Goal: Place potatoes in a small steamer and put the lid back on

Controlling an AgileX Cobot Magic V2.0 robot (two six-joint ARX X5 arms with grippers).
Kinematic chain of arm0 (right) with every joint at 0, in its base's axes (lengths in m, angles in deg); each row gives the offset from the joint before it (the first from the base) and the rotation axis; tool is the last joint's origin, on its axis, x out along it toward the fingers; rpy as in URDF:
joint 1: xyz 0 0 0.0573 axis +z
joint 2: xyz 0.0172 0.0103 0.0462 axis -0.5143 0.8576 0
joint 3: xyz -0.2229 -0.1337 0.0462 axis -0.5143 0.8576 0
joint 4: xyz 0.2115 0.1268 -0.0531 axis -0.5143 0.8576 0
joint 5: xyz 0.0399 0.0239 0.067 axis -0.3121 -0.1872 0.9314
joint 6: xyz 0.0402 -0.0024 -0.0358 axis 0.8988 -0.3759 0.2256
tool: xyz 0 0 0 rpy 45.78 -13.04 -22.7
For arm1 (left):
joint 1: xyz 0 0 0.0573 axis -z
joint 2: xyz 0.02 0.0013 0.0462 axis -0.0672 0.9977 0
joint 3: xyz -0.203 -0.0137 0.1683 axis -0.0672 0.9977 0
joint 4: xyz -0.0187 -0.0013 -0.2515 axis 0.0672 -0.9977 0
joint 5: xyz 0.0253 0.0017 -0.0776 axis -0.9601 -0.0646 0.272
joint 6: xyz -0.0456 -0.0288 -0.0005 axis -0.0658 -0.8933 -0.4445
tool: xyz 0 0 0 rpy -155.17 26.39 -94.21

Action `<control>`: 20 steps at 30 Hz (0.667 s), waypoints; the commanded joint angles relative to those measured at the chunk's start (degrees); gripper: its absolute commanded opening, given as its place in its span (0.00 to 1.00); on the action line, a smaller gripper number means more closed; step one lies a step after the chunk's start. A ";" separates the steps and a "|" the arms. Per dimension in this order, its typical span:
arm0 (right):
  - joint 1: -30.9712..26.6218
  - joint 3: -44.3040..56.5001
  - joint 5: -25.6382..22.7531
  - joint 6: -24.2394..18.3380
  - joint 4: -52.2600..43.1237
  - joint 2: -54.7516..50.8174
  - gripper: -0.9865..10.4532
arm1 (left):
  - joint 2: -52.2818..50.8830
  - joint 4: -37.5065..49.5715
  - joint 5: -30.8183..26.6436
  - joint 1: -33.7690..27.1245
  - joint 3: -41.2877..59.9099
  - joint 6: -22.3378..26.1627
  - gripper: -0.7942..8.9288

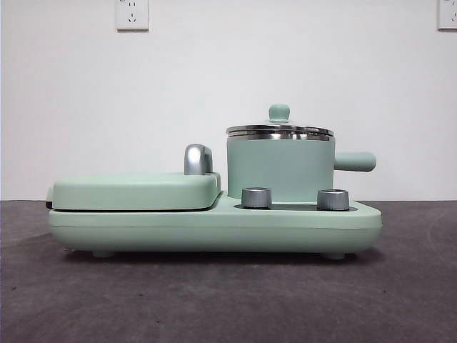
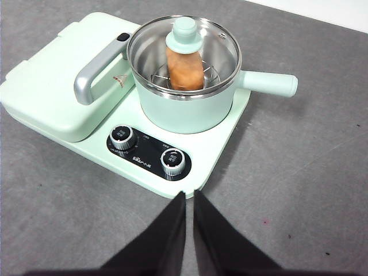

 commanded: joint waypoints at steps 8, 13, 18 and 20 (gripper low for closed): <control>-0.31 -0.07 -2.71 -4.22 -1.14 -0.55 0.10 | -0.02 0.61 0.00 0.00 1.11 -0.24 0.09; -8.09 14.40 -6.03 -6.84 -17.22 -9.79 0.10 | -0.02 0.59 0.00 0.00 1.11 -0.24 0.09; -15.06 37.07 -6.01 -6.10 -34.49 -22.75 0.10 | -0.02 0.61 0.00 0.00 1.11 -0.24 0.09; -17.03 44.94 -5.81 -4.94 -39.30 -27.80 0.10 | -0.02 0.59 0.00 0.00 1.11 -0.24 0.09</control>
